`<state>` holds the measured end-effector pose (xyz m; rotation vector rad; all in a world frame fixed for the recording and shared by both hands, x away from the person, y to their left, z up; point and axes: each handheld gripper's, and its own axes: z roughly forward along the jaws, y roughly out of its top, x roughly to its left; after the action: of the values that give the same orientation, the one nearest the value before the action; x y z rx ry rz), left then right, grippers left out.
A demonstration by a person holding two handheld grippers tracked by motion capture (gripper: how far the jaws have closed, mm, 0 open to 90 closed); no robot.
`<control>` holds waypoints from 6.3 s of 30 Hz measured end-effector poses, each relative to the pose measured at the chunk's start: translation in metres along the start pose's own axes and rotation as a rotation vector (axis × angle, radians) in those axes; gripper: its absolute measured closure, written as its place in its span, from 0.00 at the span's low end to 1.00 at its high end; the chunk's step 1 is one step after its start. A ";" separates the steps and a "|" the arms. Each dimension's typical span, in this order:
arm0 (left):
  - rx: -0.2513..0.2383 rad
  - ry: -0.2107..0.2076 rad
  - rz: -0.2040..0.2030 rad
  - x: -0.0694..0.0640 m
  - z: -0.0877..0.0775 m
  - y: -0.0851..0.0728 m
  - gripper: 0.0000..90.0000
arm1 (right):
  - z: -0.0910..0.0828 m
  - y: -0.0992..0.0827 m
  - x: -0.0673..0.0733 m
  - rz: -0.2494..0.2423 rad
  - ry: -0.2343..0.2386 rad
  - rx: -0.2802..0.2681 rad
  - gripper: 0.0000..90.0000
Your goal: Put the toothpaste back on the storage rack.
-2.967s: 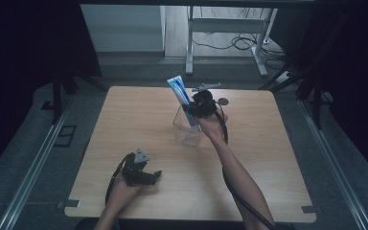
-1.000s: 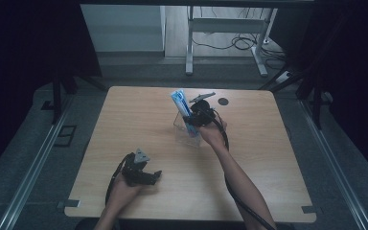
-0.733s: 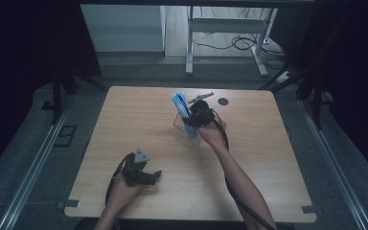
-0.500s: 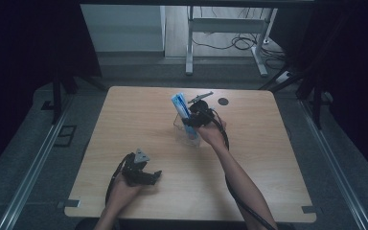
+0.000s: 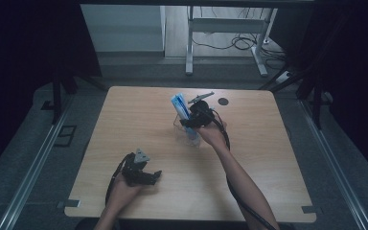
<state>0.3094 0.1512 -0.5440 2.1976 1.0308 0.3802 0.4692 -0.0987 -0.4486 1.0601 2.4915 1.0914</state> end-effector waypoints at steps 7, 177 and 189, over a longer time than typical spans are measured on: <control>0.000 0.001 0.000 0.000 0.000 0.000 0.13 | -0.006 0.003 0.002 -0.018 0.001 -0.007 0.47; -0.008 0.008 -0.015 -0.001 0.000 0.000 0.13 | -0.138 -0.242 -0.026 0.023 -0.090 -0.050 0.19; -0.008 0.008 -0.014 -0.001 0.000 -0.001 0.13 | -0.126 -0.252 -0.021 0.011 -0.098 -0.035 0.20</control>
<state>0.3082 0.1503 -0.5445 2.1821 1.0470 0.3859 0.2934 -0.2993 -0.5414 1.0911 2.3844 1.0559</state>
